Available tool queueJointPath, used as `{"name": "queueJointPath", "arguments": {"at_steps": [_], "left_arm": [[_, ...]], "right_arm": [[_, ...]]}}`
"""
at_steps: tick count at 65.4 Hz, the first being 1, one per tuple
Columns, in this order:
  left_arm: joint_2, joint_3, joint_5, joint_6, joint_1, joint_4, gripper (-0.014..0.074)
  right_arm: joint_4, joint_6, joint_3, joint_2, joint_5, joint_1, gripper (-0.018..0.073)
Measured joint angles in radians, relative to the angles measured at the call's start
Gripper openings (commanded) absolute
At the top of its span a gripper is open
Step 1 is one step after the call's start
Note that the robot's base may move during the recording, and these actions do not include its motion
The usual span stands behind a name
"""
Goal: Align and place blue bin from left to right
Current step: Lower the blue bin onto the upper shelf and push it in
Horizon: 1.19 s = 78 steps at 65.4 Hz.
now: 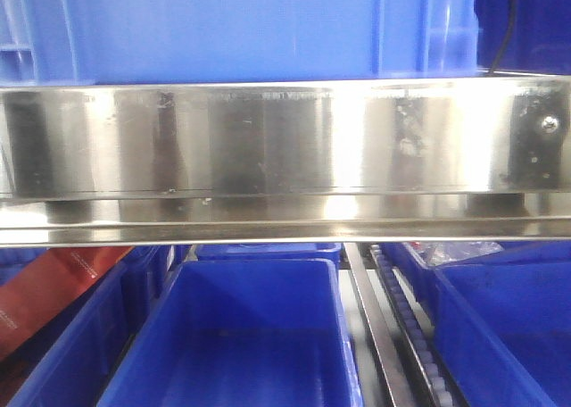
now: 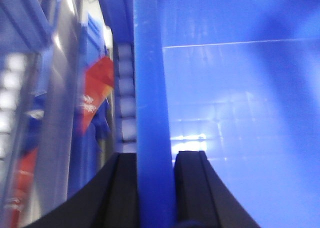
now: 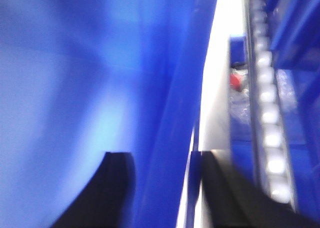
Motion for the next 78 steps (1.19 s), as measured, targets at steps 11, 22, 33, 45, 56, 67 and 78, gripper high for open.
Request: {"name": "queueJointPath", "arguments": {"at_steps": [11,22,33,45,56,67,78], "left_arm": [[0.000,-0.002,0.021,0.002,-0.003,0.012,0.0359],[-0.006,-0.009,-0.005,0.003,-0.006,0.028,0.0609],[-0.012,-0.043,0.042,0.005,-0.006,0.054,0.0571],[-0.072,-0.110,0.104,0.007,-0.006,0.064,0.0550],[-0.163,-0.123,0.147,0.007,-0.006,0.067,0.0268],[-0.227,-0.115,0.164,0.011,-0.006,0.069,-0.0109],[-0.308,-0.014,0.165,0.014,-0.006,0.105,-0.0111]], "right_arm": [[-0.002,0.004,-0.004,-0.002,-0.023,0.002,0.0559],[-0.002,0.006,-0.010,-0.021,-0.013,0.002,0.0558],[-0.002,0.006,-0.010,-0.095,0.016,0.002,0.0549],[-0.004,0.008,-0.012,-0.192,0.081,0.002,0.0286],[-0.018,0.008,-0.012,-0.259,0.167,0.002,-0.0097],[-0.067,0.008,-0.012,-0.298,0.202,0.002,-0.0070],[-0.089,0.008,-0.012,-0.328,0.207,0.002,-0.0070]]}}
